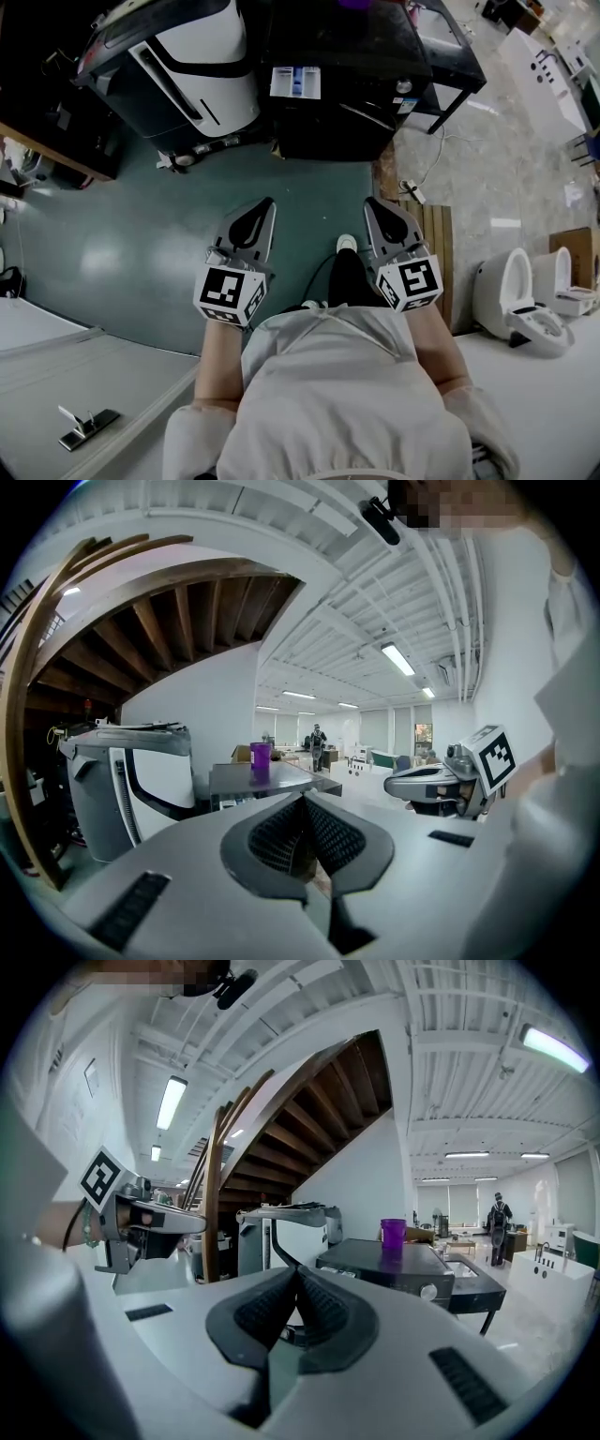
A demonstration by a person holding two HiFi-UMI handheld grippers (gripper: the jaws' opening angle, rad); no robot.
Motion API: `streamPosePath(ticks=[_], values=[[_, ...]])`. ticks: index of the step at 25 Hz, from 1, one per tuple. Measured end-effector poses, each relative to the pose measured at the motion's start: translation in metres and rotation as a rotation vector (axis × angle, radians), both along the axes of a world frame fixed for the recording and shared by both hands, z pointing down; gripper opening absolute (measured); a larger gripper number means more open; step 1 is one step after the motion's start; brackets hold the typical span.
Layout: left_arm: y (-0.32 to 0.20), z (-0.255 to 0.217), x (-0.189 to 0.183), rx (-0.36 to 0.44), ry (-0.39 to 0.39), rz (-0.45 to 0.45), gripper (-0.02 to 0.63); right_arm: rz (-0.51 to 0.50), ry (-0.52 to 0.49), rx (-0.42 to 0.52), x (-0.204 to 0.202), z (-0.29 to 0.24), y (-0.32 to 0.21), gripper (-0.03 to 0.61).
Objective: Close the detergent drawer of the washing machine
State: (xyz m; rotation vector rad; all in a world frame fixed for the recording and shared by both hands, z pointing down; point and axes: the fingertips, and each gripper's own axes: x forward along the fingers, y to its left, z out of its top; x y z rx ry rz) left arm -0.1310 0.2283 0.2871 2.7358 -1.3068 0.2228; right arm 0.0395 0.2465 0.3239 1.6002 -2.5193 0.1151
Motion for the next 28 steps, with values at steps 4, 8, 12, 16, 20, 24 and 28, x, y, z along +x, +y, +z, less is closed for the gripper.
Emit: streamPosePath(ticks=[4,8,12,16,20,24,28], values=[[-0.034,0.004,0.022,-0.004,-0.013,-0.027,0.018,-0.041,-0.012,-0.002,0.019,0.004,-0.042,0.005],[-0.080,-0.004,0.051,0.012,-0.040,-0.057,0.018,-0.086,-0.017,0.001,0.051,-0.003,-0.096,0.005],[-0.125,-0.005,0.076,0.003,-0.034,-0.104,0.018,-0.115,-0.005,-0.012,0.081,-0.004,-0.146,0.005],[-0.163,0.005,0.096,-0.015,-0.026,-0.136,0.018,-0.147,0.004,-0.025,0.101,0.001,-0.189,0.005],[-0.188,0.019,0.112,-0.044,-0.033,-0.134,0.018,-0.149,-0.008,-0.042,0.113,0.008,-0.221,0.005],[-0.212,0.039,0.111,-0.085,-0.035,-0.141,0.018,-0.143,-0.031,-0.072,0.115,0.021,-0.244,0.005],[-0.242,0.059,0.099,-0.113,-0.017,-0.135,0.018,-0.114,-0.047,-0.091,0.106,0.033,-0.272,0.005]])
